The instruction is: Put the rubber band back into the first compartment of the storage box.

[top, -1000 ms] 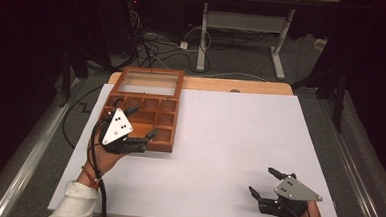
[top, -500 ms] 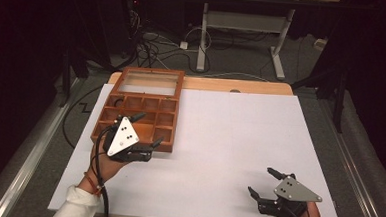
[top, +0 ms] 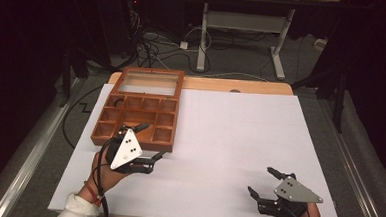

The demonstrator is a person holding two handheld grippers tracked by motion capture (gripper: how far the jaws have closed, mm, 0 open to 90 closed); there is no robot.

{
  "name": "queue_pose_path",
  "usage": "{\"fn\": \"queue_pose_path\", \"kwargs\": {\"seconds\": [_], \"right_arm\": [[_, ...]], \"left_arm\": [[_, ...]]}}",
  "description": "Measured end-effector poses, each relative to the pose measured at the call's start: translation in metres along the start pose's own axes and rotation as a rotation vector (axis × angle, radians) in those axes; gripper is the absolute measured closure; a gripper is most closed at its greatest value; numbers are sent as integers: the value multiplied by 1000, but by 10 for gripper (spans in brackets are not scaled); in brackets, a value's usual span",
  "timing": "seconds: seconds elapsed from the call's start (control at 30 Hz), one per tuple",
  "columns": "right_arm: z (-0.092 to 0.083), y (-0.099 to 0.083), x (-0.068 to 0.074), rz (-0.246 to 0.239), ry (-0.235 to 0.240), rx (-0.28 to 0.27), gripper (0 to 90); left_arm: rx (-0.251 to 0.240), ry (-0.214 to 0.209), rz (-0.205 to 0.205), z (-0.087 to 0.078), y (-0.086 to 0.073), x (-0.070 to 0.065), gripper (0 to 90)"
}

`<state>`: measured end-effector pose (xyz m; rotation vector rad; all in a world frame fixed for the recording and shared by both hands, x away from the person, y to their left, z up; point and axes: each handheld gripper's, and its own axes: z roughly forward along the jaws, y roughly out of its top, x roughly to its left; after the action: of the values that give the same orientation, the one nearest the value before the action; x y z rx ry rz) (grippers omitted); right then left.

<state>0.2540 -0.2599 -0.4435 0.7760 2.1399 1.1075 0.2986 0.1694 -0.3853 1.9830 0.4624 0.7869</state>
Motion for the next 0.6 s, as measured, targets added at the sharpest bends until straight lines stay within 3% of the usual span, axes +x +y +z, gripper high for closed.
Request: {"fn": "queue_pose_path", "kwargs": {"seconds": [0.27, 0.6], "right_arm": [[-2, 2, 2, 0, 0, -13, 183], [-6, 2, 3, -5, -8, -26, 181]], "left_arm": [[-12, -39, 35, 1, -5, -14, 157], [5, -38, 36, 6, -18, -25, 157]]}}
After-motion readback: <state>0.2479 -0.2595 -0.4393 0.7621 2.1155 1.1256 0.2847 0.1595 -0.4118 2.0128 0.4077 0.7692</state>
